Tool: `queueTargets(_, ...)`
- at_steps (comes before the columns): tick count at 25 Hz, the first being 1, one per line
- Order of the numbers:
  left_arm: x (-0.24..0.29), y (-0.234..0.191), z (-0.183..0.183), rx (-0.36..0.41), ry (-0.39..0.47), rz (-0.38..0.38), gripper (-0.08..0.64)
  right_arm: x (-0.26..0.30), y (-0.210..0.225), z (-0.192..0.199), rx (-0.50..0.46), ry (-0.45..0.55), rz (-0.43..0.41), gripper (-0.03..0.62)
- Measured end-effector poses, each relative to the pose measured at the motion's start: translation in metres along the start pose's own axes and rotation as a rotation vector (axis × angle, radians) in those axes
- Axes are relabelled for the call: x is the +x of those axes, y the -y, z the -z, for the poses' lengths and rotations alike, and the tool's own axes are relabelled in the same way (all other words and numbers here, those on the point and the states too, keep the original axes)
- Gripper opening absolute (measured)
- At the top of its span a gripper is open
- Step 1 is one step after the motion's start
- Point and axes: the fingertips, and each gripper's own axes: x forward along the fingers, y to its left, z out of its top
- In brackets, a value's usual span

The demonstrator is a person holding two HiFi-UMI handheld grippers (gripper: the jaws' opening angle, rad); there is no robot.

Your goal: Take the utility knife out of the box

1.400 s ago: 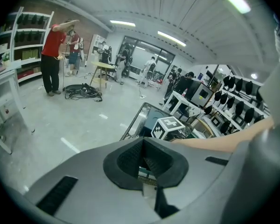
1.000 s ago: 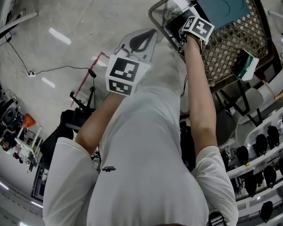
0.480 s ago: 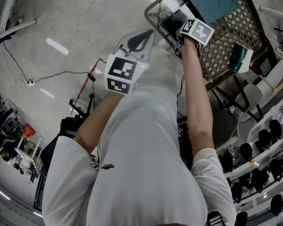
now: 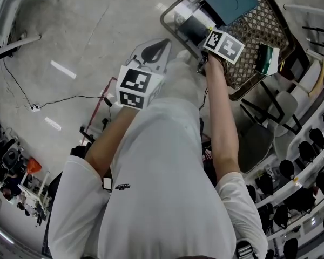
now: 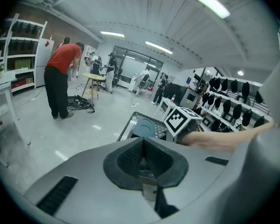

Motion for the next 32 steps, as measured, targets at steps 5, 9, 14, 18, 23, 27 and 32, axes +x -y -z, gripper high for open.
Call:
queueTargets(5, -0.02, 0.007, -0.006, 0.011, 0.022, 0.009, 0.0, -0.036, -0.012, 0.0, 0.002, 0.058, -0.042, 0.015)
queueTargets(9, -0.034, 0.014, -0.006, 0.016, 0.032, 0.016, 0.0, -0.069, -0.025, 0.0, 0.005, 0.116, -0.089, 0.015)
queueTargets(14, -0.05, 0.022, -0.009, 0.021, 0.054, 0.024, 0.0, -0.116, -0.043, -0.005, -0.028, 0.212, -0.133, 0.015)
queueTargets(18, -0.064, 0.028, -0.021, 0.019, 0.086, 0.026, 0.0, -0.153, -0.052, -0.008, -0.045, 0.277, -0.159, 0.015)
queueTargets(23, -0.079, 0.033, -0.037, 0.034, 0.117, 0.035, 0.0, -0.195, -0.06, -0.01, -0.054, 0.356, -0.188, 0.015)
queueTargets(27, -0.089, 0.036, -0.051, 0.053, 0.144, 0.044, 0.0, -0.227, -0.067, -0.013, -0.099, 0.445, -0.207, 0.015)
queueTargets(32, -0.101, 0.041, -0.066, 0.072, 0.18, 0.049, 0.0, -0.264, -0.073, -0.015, -0.175, 0.544, -0.229, 0.015)
